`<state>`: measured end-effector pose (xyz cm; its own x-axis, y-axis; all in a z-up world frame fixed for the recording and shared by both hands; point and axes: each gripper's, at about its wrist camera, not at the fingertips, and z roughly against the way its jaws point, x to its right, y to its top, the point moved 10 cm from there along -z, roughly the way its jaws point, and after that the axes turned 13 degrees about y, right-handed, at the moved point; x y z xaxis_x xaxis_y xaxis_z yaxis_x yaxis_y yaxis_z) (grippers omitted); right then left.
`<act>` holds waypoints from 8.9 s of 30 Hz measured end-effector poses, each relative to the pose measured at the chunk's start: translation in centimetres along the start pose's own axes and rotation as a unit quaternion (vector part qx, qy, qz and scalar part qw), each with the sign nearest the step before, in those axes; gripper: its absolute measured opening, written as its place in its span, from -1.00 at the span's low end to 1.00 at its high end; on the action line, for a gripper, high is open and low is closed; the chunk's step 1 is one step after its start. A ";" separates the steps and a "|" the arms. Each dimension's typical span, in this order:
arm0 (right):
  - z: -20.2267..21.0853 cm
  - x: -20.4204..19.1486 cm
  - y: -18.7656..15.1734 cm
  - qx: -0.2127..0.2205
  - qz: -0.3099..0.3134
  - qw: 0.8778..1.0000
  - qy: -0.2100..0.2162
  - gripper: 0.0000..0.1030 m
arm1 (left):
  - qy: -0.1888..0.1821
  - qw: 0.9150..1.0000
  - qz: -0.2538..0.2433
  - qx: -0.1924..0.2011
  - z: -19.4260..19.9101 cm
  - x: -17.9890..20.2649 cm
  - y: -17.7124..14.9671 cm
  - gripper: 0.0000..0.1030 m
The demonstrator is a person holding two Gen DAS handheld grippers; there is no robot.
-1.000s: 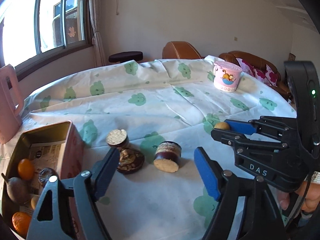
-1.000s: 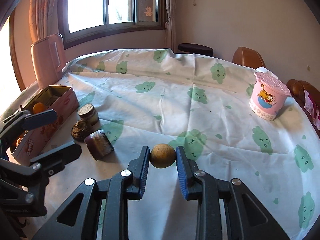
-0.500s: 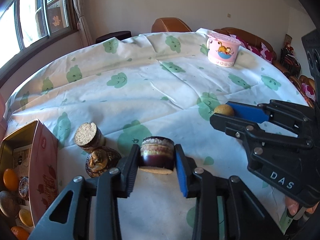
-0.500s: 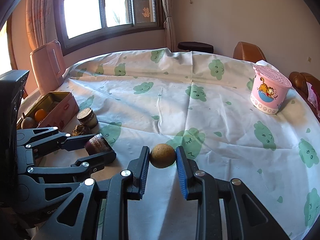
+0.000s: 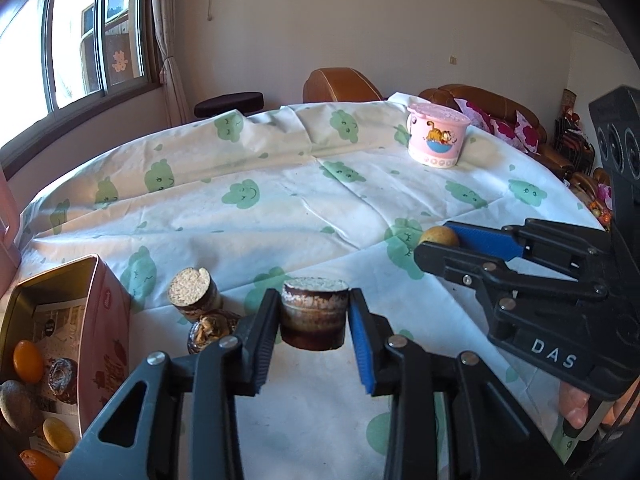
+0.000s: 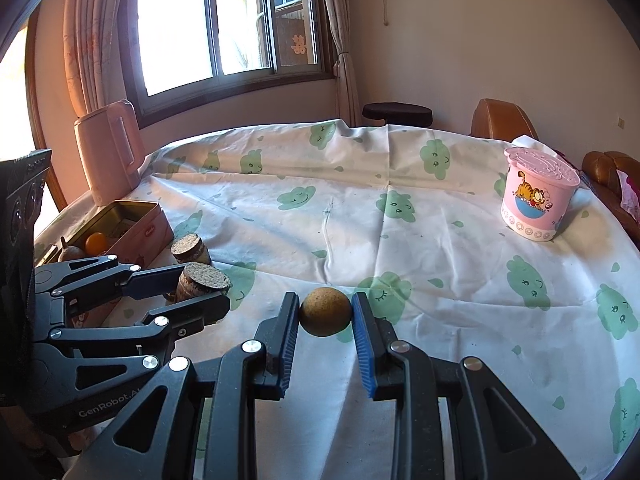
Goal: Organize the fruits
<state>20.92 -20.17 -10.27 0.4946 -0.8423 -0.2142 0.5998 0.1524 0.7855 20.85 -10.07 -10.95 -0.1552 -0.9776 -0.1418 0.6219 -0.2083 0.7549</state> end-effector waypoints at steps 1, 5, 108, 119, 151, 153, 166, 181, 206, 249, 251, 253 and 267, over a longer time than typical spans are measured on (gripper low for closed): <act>0.0 0.0 0.0 0.001 0.000 1.000 0.000 -0.45 | 0.000 1.000 0.002 0.002 0.1 -0.1 0.0 -0.30; 0.3 0.0 0.2 0.008 0.002 1.000 -0.001 -0.45 | -0.004 1.000 0.015 0.013 0.5 -0.6 0.3 -0.30; -0.1 -16.0 5.3 0.103 0.129 0.983 0.078 -0.45 | 0.137 0.974 0.140 0.111 8.1 -16.4 -2.5 -0.30; -2.4 -19.8 5.3 0.090 0.149 0.979 0.106 -0.44 | 0.159 0.970 0.158 0.097 8.0 -19.6 -3.9 -0.30; -7.0 -23.5 3.7 0.040 0.159 0.978 0.132 -0.44 | 0.171 0.968 0.175 0.058 6.3 -23.4 -5.8 -0.30; -7.3 -23.5 3.6 0.037 0.157 0.978 0.134 -0.44 | 0.170 0.968 0.177 0.057 6.2 -23.4 -5.9 -0.30; -8.6 -23.8 2.5 0.013 0.157 0.978 0.139 -0.44 | 0.169 0.969 0.176 0.043 5.7 -23.5 -6.1 -0.30; -9.8 -23.2 1.9 -0.017 0.138 0.979 0.151 -0.44 | 0.168 0.971 0.169 0.021 4.7 -23.4 -6.3 -0.28; -4.7 -14.6 2.8 0.020 0.125 0.989 0.071 0.14 | 0.186 0.960 0.186 0.092 8.5 -23.1 -5.0 0.91; -2.7 -2.0 1.9 0.005 0.006 1.000 -0.027 -0.32 | 0.064 0.997 0.040 -0.010 0.3 -5.0 -0.8 0.41; -2.4 -2.1 1.9 0.009 0.013 0.999 -0.030 -0.32 | 0.067 0.997 0.033 -0.024 -0.5 -4.8 -0.9 0.32; -2.3 -2.3 1.9 0.012 0.017 0.999 -0.027 -0.32 | 0.070 0.996 0.031 -0.034 -1.2 -4.8 -1.0 0.32; -3.8 -2.5 1.1 -0.025 0.010 1.000 0.003 -0.32 | 0.049 0.996 0.026 -0.071 -3.0 -4.2 -1.8 -0.14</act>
<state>22.74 -15.88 -11.08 0.5105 -0.8357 -0.2027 0.6207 0.1950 0.7594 22.69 -5.66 -13.65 -0.0487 -0.9841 -0.1710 0.7311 -0.1518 0.6652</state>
